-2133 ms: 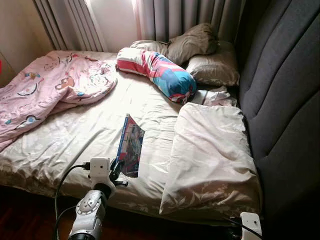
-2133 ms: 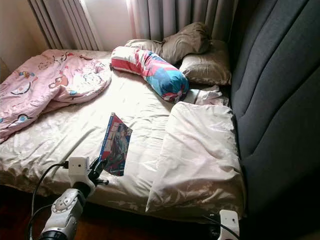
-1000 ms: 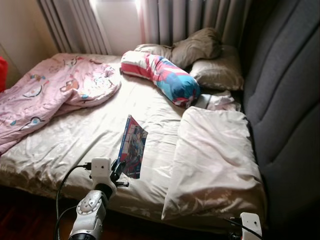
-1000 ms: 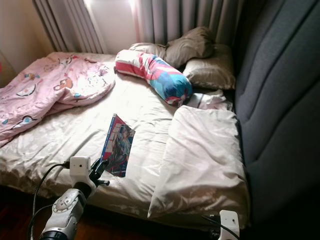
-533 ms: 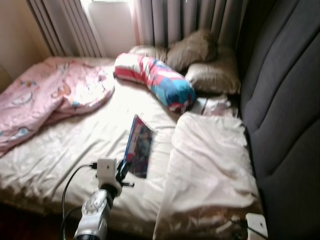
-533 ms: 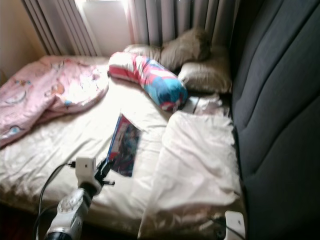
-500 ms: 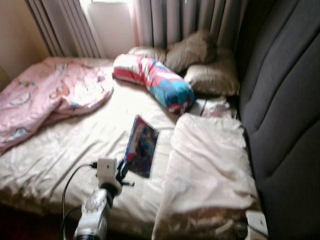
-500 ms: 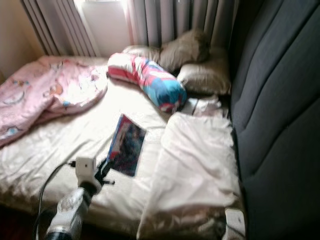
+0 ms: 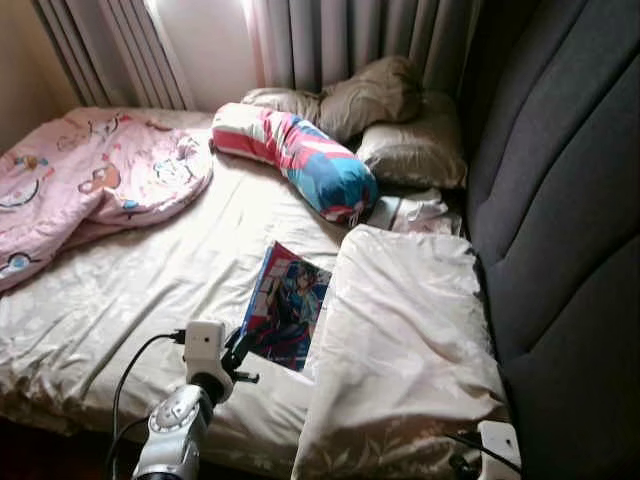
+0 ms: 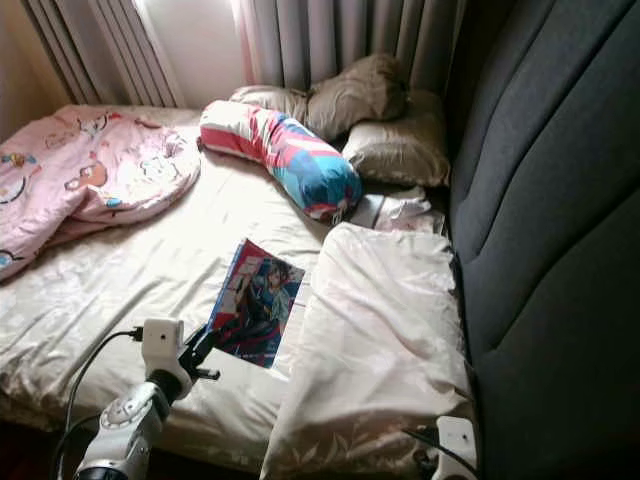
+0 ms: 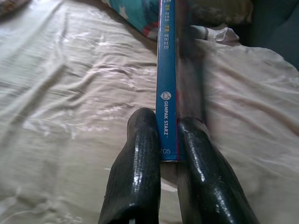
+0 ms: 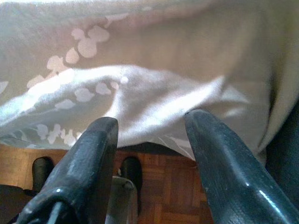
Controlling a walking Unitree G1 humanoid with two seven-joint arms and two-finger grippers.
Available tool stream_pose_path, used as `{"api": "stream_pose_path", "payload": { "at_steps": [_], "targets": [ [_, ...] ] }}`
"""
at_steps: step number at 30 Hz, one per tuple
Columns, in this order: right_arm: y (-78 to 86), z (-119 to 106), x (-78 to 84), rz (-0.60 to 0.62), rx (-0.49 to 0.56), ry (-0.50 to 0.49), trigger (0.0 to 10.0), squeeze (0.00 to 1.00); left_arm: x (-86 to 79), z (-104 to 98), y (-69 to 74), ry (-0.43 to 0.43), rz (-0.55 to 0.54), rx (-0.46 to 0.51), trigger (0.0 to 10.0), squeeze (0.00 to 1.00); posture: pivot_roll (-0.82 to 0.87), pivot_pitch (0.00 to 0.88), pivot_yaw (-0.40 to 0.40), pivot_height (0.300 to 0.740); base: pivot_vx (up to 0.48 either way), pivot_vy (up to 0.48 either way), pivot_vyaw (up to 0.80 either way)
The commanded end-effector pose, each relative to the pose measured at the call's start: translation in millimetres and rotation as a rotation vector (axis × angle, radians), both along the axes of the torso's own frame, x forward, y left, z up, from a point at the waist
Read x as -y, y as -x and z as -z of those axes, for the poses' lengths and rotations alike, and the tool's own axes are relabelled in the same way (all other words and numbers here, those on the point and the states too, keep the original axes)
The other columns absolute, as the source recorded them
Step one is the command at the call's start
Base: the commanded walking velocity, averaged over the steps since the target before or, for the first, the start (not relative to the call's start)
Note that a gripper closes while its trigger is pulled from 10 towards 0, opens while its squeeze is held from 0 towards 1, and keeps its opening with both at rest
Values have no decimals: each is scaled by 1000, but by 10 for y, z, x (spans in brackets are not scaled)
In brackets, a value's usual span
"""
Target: Clean up the room
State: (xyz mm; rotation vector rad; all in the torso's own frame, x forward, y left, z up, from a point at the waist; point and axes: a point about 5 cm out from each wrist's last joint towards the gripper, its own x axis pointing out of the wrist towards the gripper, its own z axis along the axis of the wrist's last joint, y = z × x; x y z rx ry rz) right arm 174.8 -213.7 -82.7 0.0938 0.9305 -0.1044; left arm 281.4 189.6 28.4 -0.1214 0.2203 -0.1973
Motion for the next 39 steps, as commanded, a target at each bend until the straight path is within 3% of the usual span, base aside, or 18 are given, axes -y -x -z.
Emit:
{"api": "stream_pose_path", "payload": {
  "at_steps": [1,13,23,24,25,27,33,39],
  "targets": [
    [21,4,22,7,1,1,10000,0,-104,-83,-49,-22,-46,31,10000,0,-74,16,28,740,0,0,0],
    [21,-3,25,12,26,-1,10000,0,-98,-107,-72,-3,-33,42,10000,0,-80,17,27,740,0,0,0],
    [-107,-128,21,53,236,-14,10000,0,-83,-119,-97,-1,-16,45,10000,0,-96,11,35,740,0,0,0],
    [-360,-278,-46,31,343,-11,10000,0,-70,-127,-107,-2,-10,48,10000,0,-95,11,35,740,0,0,0],
    [-360,-278,-46,31,343,-11,10000,0,-70,-127,-107,-2,-10,48,10000,0,-95,11,35,740,0,0,0],
    [-731,-566,-145,13,528,-3,10000,0,-60,-144,-123,-1,-6,54,10000,0,-90,13,35,740,0,0,0],
    [-776,-670,-152,20,631,14,10000,0,-78,-141,-120,5,-9,53,10000,0,-97,18,36,740,0,0,0],
    [-799,-711,-154,14,665,2,10000,0,-78,-130,-118,12,-3,44,10000,0,-106,24,37,740,0,0,0]
  ]
}}
